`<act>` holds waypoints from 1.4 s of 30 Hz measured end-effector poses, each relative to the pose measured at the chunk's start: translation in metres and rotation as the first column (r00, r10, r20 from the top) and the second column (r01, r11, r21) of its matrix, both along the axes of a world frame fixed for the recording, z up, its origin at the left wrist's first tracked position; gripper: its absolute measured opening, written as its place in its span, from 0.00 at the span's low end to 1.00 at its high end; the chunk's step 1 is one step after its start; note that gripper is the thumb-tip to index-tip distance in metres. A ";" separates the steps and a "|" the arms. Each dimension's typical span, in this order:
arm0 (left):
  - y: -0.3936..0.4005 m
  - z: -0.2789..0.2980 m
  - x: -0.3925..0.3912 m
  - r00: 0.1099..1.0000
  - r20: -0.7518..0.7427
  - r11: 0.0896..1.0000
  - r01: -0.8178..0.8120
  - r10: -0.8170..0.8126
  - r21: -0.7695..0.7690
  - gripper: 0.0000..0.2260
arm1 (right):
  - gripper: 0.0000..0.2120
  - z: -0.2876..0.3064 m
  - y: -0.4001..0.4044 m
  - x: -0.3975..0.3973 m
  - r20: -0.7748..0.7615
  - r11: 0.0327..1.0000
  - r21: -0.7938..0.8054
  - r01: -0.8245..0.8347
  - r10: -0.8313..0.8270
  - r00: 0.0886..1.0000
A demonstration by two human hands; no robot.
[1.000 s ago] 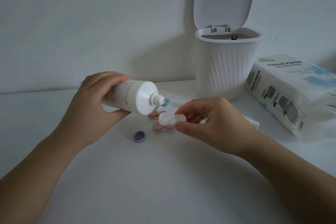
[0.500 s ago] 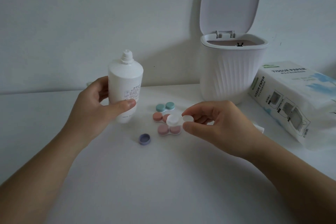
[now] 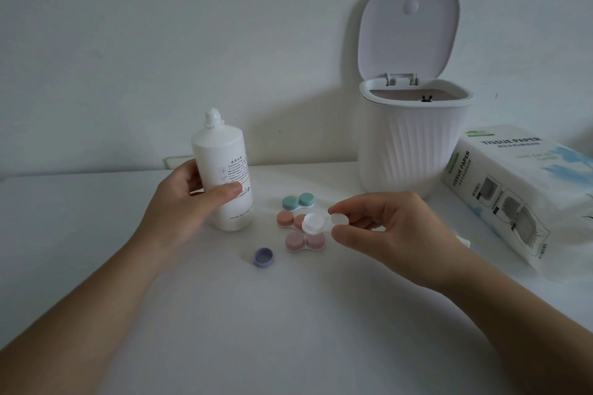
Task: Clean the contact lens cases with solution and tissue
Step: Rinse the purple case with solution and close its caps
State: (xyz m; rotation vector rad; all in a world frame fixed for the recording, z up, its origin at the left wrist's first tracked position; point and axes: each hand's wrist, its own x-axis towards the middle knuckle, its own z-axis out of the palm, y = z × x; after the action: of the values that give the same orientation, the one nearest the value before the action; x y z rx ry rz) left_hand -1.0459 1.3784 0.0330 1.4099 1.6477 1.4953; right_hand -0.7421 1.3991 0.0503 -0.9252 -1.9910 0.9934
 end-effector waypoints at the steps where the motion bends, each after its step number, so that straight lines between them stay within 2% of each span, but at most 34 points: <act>1: 0.000 0.000 0.000 1.000 0.006 1.000 0.000 0.000 -0.002 0.22 | 0.08 0.000 0.000 0.000 0.001 1.000 -0.004 0.008 -0.008 1.000; 4: -0.002 0.003 0.002 1.000 0.006 1.000 0.004 -0.004 0.002 0.24 | 0.08 0.000 0.001 0.001 0.012 1.000 0.002 0.030 -0.030 0.999; 6: -0.002 0.005 0.005 0.999 -0.022 0.999 -0.027 0.027 0.033 0.30 | 0.08 0.000 0.001 0.002 0.016 1.000 0.014 0.027 -0.027 1.000; 9: -0.009 0.012 0.011 0.974 -0.111 0.967 -0.175 0.198 0.185 0.38 | 0.08 0.000 0.002 0.002 0.020 0.999 0.024 0.029 -0.030 0.999; 11: -0.018 0.017 0.020 0.938 -0.181 0.909 -0.219 0.297 0.353 0.35 | 0.07 0.000 0.003 0.002 0.022 0.999 0.026 0.024 -0.025 0.999; 13: -0.028 0.019 0.034 0.923 -0.250 0.866 -0.144 0.292 0.479 0.28 | 0.06 0.001 0.002 0.002 0.016 1.000 0.019 0.002 -0.002 1.000; 14: -0.032 0.019 0.042 0.925 -0.289 0.866 -0.075 0.245 0.495 0.25 | 0.06 0.001 0.001 0.002 0.013 1.000 0.014 -0.013 0.012 1.000; 16: -0.036 0.017 0.058 0.931 -0.359 0.907 0.089 0.071 0.412 0.21 | 0.07 0.001 0.000 0.002 0.012 1.000 0.007 -0.029 0.029 1.000; 18: -0.037 0.013 0.071 0.907 -0.400 0.941 0.240 -0.130 0.238 0.20 | 0.07 0.000 0.001 0.002 0.019 0.999 0.018 -0.036 0.035 0.999; 21: -0.036 0.007 0.079 0.862 -0.409 0.933 0.356 -0.301 0.063 0.21 | 0.10 0.001 0.000 0.001 0.034 0.997 0.045 -0.069 0.067 0.997; 24: -0.036 0.005 0.079 0.879 -0.340 0.934 0.358 -0.334 0.008 0.21 | 0.14 -0.001 -0.001 0.000 0.032 0.995 0.048 -0.082 0.081 0.996; 31: -0.035 0.007 0.080 0.907 -0.242 0.936 0.351 -0.345 -0.021 0.15 | 0.13 -0.004 -0.001 0.000 0.063 0.996 0.045 -0.080 0.078 0.995; 34: -0.034 0.007 0.079 0.914 -0.222 0.940 0.339 -0.338 -0.035 0.16 | 0.15 -0.001 -0.001 0.001 0.039 0.996 0.038 -0.080 0.078 0.996; 36: -0.033 0.007 0.076 0.919 -0.200 0.940 0.337 -0.339 -0.045 0.13 | 0.12 -0.002 0.006 0.004 -0.004 0.999 0.047 0.003 -0.003 1.000; 38: -0.032 0.007 0.073 0.919 -0.176 0.936 0.348 -0.352 -0.054 0.10 | 0.05 -0.006 0.015 0.007 -0.001 0.982 0.110 0.157 -0.157 0.988; 40: -0.031 0.008 0.070 0.918 -0.170 0.934 0.352 -0.357 -0.063 0.09 | 0.05 -0.011 0.023 0.009 0.084 0.940 0.216 0.265 -0.288 0.954; 42: -0.031 0.009 0.067 0.921 -0.165 0.936 0.345 -0.352 -0.067 0.09 | 0.05 -0.015 0.027 0.008 0.213 0.922 0.272 0.277 -0.338 0.917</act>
State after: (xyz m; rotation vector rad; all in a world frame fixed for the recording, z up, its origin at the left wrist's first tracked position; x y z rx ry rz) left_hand -0.9785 1.3473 0.0422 1.7493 1.4157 1.1612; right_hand -0.7340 1.4257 0.0350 -1.2357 -2.0315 0.4639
